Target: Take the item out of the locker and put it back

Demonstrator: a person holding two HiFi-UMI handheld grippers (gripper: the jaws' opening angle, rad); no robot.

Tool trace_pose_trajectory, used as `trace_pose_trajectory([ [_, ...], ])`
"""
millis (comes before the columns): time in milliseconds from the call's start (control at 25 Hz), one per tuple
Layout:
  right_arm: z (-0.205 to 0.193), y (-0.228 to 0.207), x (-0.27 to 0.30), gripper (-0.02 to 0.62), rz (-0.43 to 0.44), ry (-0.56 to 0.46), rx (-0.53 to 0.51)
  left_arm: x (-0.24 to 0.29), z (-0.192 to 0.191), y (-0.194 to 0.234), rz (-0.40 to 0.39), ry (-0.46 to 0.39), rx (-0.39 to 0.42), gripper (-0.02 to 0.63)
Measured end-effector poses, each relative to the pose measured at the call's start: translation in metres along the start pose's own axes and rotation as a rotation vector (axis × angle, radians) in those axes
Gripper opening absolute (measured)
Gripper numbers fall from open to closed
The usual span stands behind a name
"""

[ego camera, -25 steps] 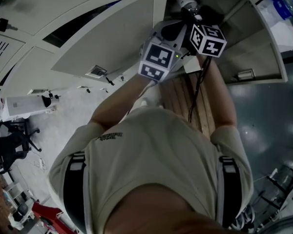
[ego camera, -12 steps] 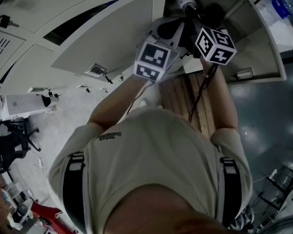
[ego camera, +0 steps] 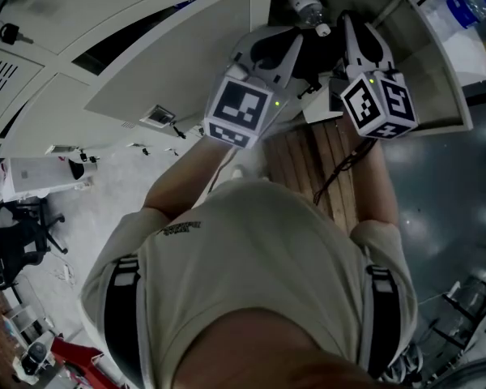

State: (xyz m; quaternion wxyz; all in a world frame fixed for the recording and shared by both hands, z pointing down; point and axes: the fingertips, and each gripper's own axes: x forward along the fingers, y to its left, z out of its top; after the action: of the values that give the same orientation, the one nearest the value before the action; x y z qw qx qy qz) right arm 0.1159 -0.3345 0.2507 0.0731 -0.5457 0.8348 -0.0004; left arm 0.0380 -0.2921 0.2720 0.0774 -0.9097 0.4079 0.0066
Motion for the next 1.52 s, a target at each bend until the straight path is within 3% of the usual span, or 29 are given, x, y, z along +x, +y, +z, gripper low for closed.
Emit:
trace_pose_trajectory([
  [200, 0.019, 0.019, -0.02, 0.035, 0.054, -0.026, 0.0, -0.017, 0.027, -0.007, -0.007, -0.058, 0.009, 0.012],
  [520, 0.015, 0.054, -0.048, 0.035, 0.143, 0.008, -0.038, -0.042, 0.037, -0.024, -0.045, -0.06, 0.021, 0.012],
  [760, -0.002, 0.067, -0.07, 0.003, 0.164, 0.04, -0.023, -0.057, 0.029, -0.029, -0.051, -0.047, 0.003, 0.012],
  [960, -0.03, 0.079, -0.086, 0.003, 0.189, 0.098, -0.025, -0.074, 0.004, -0.043, -0.06, 0.011, 0.111, 0.012],
  [1240, -0.052, 0.09, -0.099, 0.003, 0.205, 0.142, 0.008, -0.084, -0.026, -0.057, -0.086, 0.055, 0.028, 0.014],
  [1520, -0.05, 0.093, -0.103, 0.002, 0.209, 0.131, -0.022, -0.087, -0.032, -0.055, -0.077, 0.066, 0.021, 0.012],
])
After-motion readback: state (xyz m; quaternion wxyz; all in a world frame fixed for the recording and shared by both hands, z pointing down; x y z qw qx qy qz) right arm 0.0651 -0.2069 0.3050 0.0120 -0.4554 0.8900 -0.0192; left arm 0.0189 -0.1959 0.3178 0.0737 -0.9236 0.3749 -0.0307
